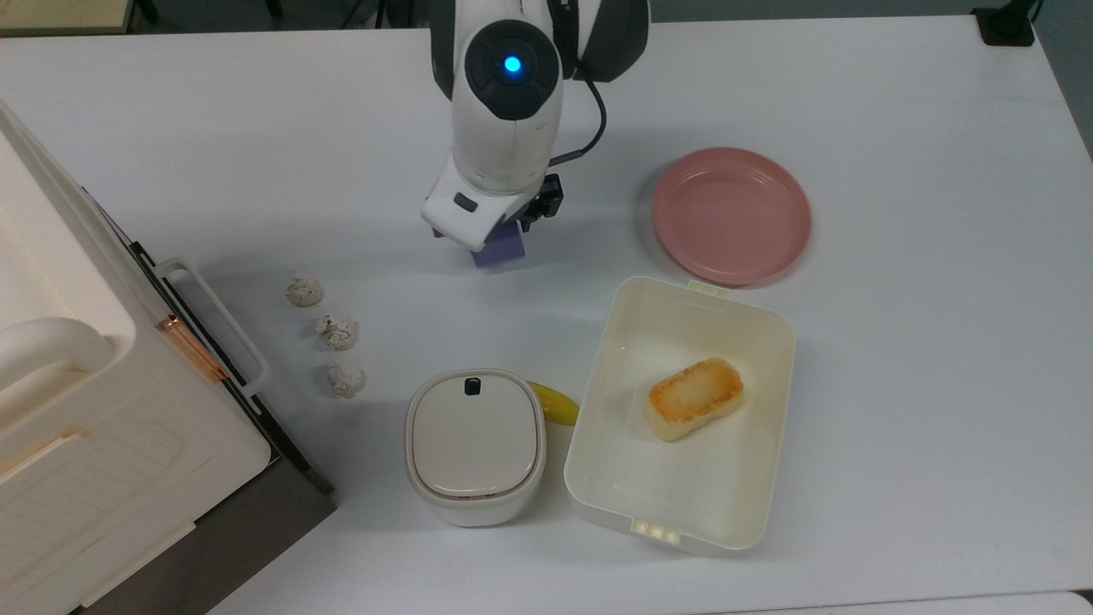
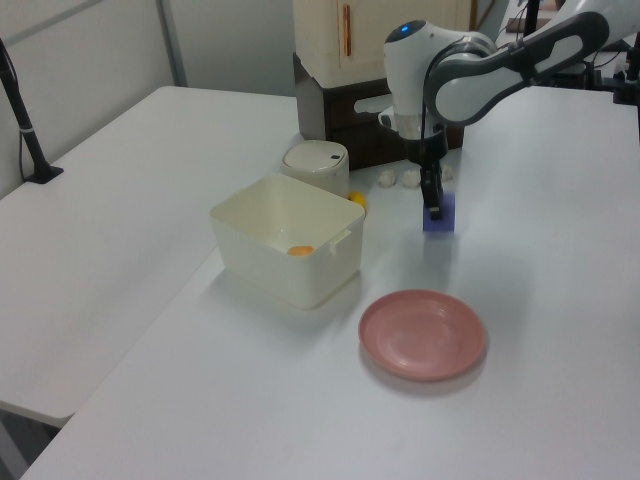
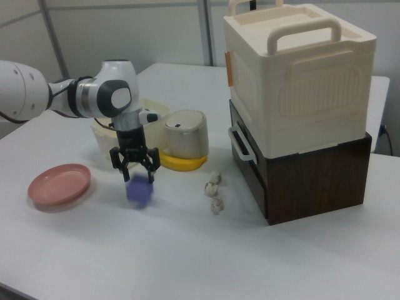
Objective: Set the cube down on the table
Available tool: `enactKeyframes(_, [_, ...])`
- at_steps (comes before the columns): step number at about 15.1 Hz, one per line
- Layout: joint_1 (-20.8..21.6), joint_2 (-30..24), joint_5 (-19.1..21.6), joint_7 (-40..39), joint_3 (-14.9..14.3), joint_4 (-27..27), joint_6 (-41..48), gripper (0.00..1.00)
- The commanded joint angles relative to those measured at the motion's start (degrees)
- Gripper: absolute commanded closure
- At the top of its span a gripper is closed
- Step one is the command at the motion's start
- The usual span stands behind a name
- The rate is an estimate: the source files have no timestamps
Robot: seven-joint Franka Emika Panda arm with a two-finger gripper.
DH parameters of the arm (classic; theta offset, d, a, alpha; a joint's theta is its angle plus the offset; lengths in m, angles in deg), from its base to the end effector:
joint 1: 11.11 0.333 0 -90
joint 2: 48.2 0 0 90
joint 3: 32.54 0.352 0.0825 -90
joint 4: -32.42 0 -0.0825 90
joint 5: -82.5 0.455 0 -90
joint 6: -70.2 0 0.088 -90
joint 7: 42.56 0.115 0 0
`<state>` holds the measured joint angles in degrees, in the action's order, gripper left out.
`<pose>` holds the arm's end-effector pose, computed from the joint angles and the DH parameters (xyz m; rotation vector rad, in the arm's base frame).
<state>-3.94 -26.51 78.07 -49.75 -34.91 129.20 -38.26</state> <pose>0.7107 0.0558 0.3572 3.0247 0.3674 -0.2693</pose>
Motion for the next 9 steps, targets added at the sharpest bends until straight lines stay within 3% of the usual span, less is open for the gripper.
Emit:
enactKeyframes(1, [-2.3,-6.7,1.4,0.1,-0.5,-1.4,6.2,0.00])
enactKeyframes(4, [-6.8,-15.8,1.8,1.3,0.2,-2.7,12.0,0.00])
enactKeyframes(7, [-8.4,-18.3,1.6,11.2,0.3,-2.9,14.3,0.00])
enactKeyframes(9, [-8.7,-18.6,1.3,12.5,0.2,-3.1,14.4,0.00])
